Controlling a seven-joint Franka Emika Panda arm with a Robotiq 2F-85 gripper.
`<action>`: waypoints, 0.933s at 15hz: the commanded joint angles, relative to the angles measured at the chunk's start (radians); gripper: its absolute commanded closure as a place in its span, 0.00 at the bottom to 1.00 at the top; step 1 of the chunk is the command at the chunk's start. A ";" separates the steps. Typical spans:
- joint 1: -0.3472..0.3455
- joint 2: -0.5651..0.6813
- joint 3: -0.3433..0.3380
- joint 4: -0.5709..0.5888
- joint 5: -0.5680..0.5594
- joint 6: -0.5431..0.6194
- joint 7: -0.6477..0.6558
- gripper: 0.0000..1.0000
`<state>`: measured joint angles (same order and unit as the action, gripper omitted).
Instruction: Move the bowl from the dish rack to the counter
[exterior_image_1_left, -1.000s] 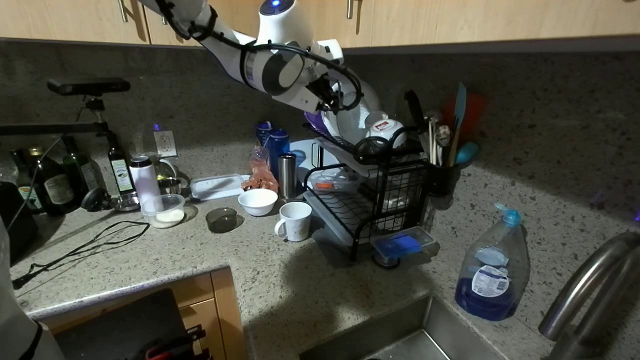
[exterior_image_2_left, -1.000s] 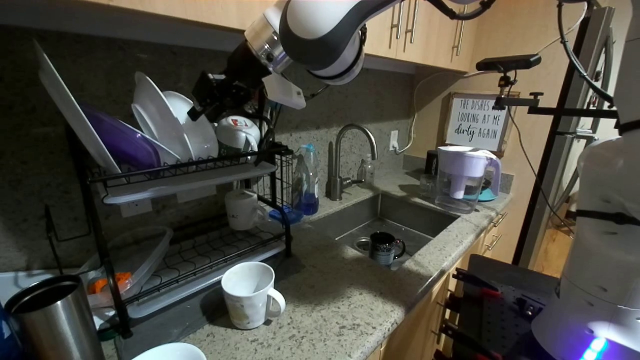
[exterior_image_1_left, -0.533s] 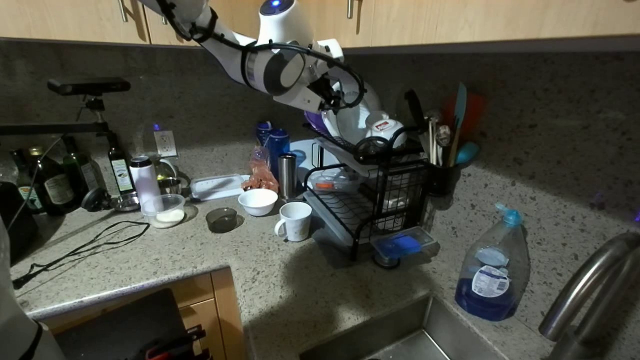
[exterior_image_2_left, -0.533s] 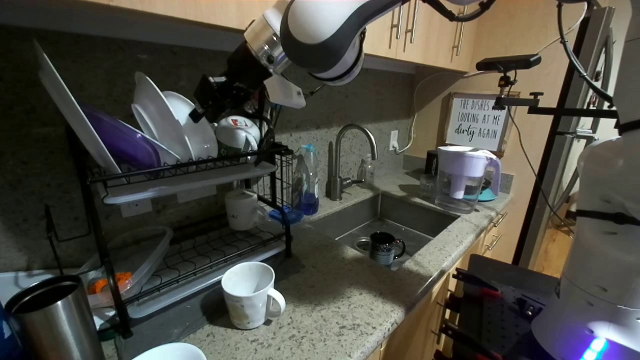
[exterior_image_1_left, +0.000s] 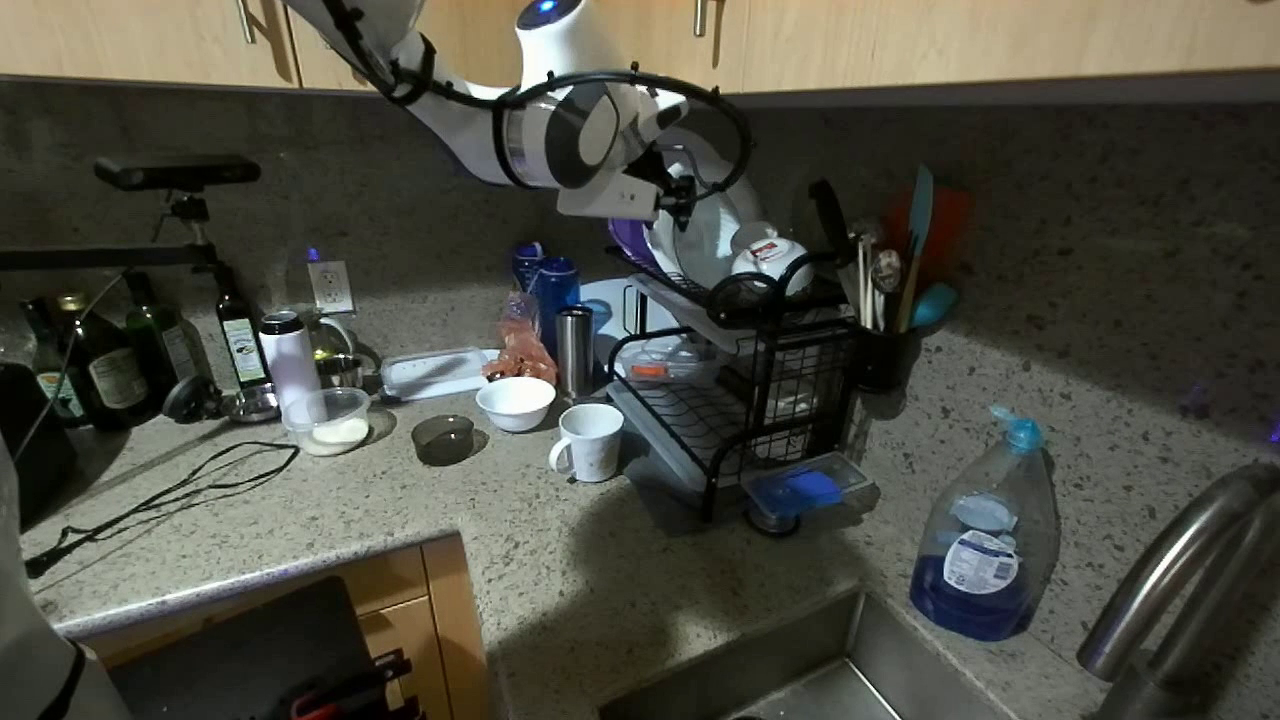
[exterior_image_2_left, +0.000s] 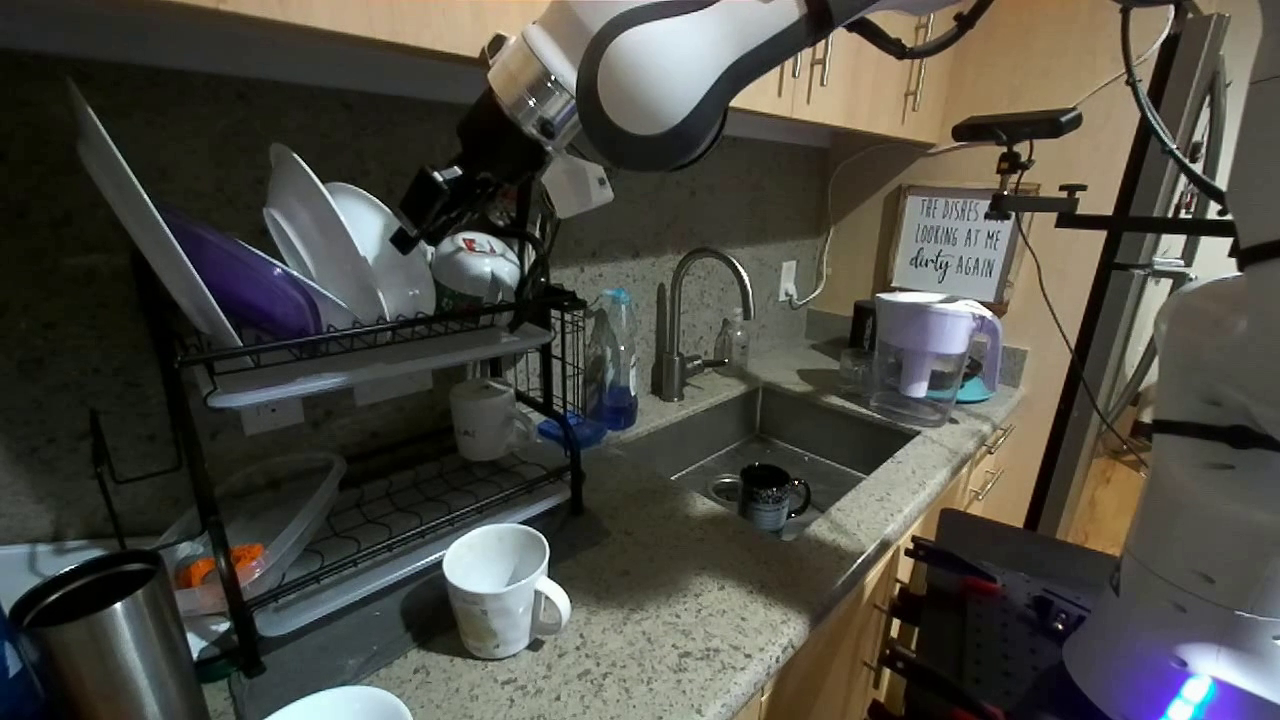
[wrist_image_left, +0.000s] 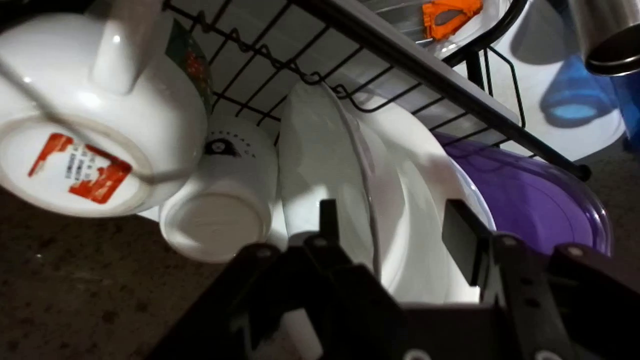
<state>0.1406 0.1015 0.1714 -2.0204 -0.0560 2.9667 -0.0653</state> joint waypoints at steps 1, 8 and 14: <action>0.006 0.047 -0.016 0.071 -0.035 -0.047 -0.003 0.45; 0.014 0.070 -0.013 0.075 -0.027 -0.042 -0.003 0.94; 0.030 0.031 -0.059 0.041 -0.143 0.000 0.078 0.93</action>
<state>0.1580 0.1466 0.1474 -2.0013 -0.1511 2.9737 -0.0501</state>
